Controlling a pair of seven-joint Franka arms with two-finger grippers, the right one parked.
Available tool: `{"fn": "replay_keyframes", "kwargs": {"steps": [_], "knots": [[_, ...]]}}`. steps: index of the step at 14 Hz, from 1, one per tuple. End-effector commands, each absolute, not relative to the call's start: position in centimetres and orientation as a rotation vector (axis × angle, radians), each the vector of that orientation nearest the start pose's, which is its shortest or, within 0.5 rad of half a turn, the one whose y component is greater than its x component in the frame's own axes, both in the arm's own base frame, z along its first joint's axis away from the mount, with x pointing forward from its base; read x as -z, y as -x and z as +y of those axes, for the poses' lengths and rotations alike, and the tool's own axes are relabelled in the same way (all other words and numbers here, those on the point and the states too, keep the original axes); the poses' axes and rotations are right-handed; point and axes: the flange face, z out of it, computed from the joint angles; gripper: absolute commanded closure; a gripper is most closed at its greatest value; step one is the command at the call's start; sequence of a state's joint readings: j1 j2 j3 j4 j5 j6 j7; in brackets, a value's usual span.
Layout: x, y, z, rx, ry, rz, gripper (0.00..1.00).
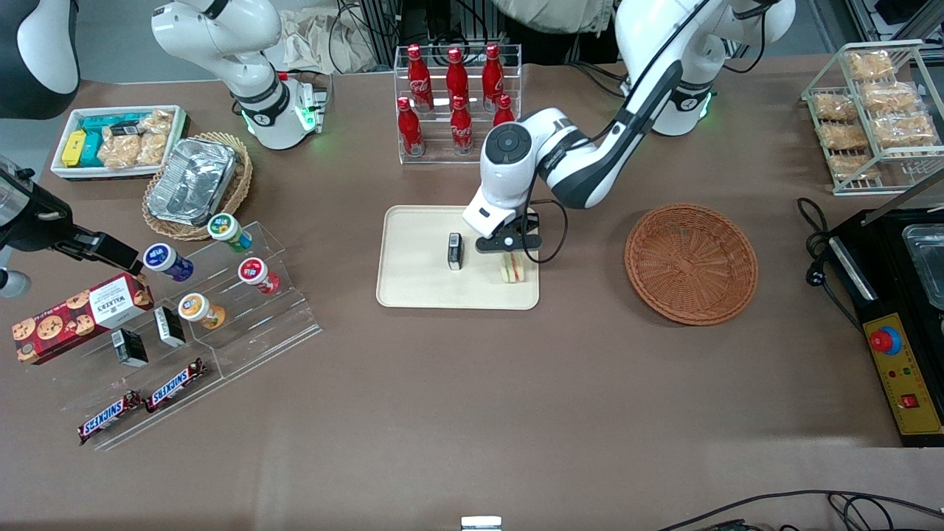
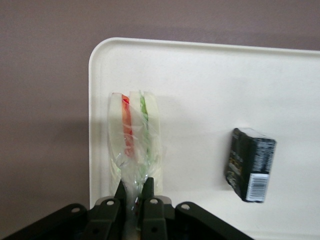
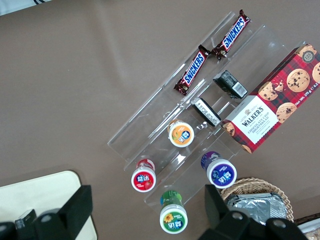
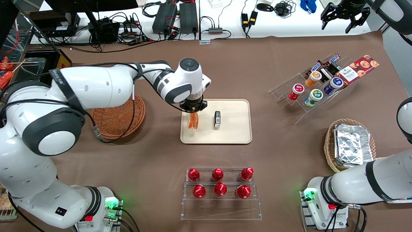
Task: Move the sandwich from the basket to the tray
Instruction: 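Lower the sandwich onto the tray and open the left gripper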
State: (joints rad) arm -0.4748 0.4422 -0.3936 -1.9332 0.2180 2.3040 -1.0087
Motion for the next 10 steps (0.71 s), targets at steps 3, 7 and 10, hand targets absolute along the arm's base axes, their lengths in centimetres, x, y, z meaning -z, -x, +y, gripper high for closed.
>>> {"fn": "replay_keyframes", "kwargs": {"steps": [3,7,10], "knots": [[-26.3,-41.4,-45.8,0.004,3.092,-0.084,0.01],[-29.0,-42.8,-44.2,0.020,3.039,-0.134,0.00],[-35.2,-45.9,-40.0,0.021,2.981,-0.199,0.00]]}}
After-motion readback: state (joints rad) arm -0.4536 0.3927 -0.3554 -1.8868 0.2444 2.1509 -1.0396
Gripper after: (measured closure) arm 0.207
